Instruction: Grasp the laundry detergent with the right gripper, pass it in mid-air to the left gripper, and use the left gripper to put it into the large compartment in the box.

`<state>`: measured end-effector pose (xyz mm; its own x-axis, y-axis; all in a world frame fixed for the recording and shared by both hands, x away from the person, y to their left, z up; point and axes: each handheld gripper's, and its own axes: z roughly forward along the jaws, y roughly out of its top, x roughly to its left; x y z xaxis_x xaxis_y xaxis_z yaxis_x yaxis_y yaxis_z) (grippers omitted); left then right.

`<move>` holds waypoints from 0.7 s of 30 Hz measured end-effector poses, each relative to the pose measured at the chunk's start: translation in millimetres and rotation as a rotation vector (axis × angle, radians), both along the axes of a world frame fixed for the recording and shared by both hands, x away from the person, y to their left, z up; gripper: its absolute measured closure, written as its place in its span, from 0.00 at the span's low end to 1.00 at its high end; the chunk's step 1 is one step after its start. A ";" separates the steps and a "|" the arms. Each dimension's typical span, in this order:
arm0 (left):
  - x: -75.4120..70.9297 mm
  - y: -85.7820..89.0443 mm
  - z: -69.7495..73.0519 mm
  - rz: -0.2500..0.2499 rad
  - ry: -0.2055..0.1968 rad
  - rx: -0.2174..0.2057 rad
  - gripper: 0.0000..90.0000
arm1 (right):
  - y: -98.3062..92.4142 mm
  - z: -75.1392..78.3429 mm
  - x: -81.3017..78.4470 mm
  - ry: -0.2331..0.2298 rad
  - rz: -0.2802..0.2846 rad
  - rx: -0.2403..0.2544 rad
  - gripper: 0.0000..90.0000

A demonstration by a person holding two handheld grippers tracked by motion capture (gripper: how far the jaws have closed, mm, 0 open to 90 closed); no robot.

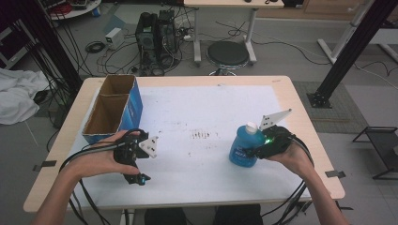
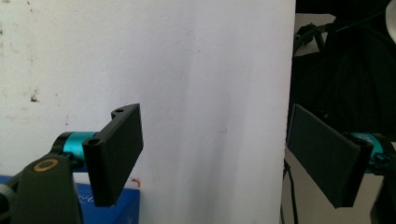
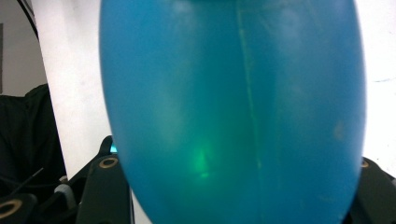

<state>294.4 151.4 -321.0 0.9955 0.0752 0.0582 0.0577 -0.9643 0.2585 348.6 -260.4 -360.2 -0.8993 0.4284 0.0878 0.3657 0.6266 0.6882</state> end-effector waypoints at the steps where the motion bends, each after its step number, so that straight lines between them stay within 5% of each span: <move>1: 0.3 -0.3 0.0 -0.004 0.000 -0.002 0.21 | -0.3 -0.3 0.3 -0.005 0.006 0.004 0.47; 15: 3.6 -4.0 11.1 0.033 0.003 -0.047 0.21 | -0.8 1.2 2.0 0.000 0.025 0.040 0.51; 21: 12.6 -7.6 30.8 0.047 -0.022 -0.065 0.21 | 11.1 22.4 0.9 -0.016 0.060 0.028 0.51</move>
<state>307.0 143.7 -290.1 0.9893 0.1263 0.0733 0.0964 -0.9417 0.3223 349.5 -249.2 -337.8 -0.9247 0.3712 0.0845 0.3168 0.6273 0.7114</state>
